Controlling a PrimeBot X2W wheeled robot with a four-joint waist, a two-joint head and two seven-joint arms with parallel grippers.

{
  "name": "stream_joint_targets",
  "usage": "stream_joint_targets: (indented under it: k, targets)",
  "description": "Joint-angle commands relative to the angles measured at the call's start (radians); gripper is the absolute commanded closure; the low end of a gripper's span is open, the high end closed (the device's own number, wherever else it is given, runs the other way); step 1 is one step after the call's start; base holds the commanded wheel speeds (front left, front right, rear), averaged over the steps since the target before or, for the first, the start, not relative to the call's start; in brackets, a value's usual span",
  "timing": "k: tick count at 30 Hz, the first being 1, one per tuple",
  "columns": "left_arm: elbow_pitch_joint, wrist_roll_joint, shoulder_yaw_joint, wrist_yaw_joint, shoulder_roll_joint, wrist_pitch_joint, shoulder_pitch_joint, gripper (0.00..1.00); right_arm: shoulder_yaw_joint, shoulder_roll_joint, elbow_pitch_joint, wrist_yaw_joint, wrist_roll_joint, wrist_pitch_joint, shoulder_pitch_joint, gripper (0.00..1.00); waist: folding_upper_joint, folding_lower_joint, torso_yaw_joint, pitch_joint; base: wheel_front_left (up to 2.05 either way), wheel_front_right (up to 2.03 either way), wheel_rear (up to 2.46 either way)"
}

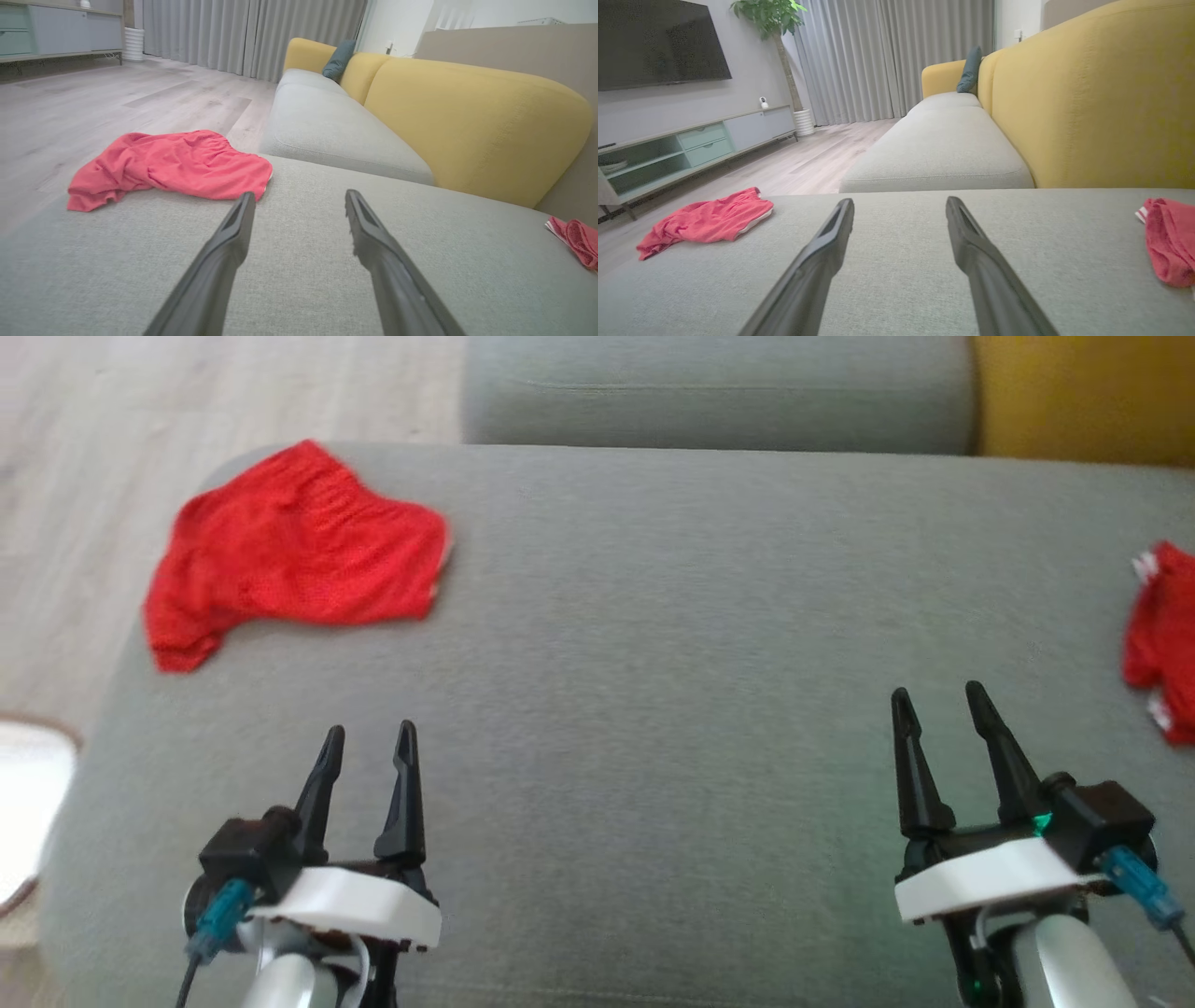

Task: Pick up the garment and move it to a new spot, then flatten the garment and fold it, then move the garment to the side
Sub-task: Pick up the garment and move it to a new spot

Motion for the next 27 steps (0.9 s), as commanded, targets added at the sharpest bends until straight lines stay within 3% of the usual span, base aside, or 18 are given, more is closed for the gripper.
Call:
stream_joint_targets:
  k: [1,5,6,8,15,20,27]
  targets:
    - [-0.033,-0.007,0.027,0.001,-0.002,-0.012,-0.043,0.00,0.025,-0.003,-0.039,0.007,-0.001,-0.006,-0.015,0.00,0.0000,0.0000,0.067,-0.004,0.00,0.00,0.00]
    - [-0.038,-0.004,0.031,0.001,-0.002,-0.012,-0.040,0.00,0.033,-0.003,-0.043,0.007,-0.002,-0.002,-0.011,0.00,0.0000,0.0000,0.173,-0.009,0.00,0.00,0.00]
    - [-0.038,-0.004,0.031,0.001,-0.002,-0.012,-0.040,0.00,0.033,-0.003,-0.043,0.007,-0.002,-0.002,-0.011,0.00,0.0000,0.0000,0.173,-0.009,0.00,0.00,0.00]
    - [-0.043,-0.002,0.038,0.000,-0.002,-0.012,-0.035,0.00,0.045,-0.003,-0.045,0.007,0.000,0.002,-0.009,0.00,0.0000,0.0000,0.251,-0.011,0.00,0.00,0.00]
    - [-0.059,0.002,0.061,-0.003,-0.002,-0.012,-0.003,0.00,0.077,-0.003,-0.048,0.007,0.003,0.008,-0.009,0.00,0.0000,0.0000,0.367,-0.014,0.00,0.00,0.00]
    - [-0.067,0.004,0.075,-0.008,-0.002,-0.012,0.023,0.00,0.092,-0.003,-0.048,0.007,0.000,0.014,-0.005,0.00,0.0000,0.0000,0.421,-0.014,0.00,0.00,0.00]
    - [-0.088,0.005,0.088,-0.012,-0.002,-0.012,0.030,0.00,0.114,-0.003,-0.060,0.007,-0.011,0.026,-0.019,0.00,0.0000,0.0000,0.431,0.014,0.00,0.00,0.00]
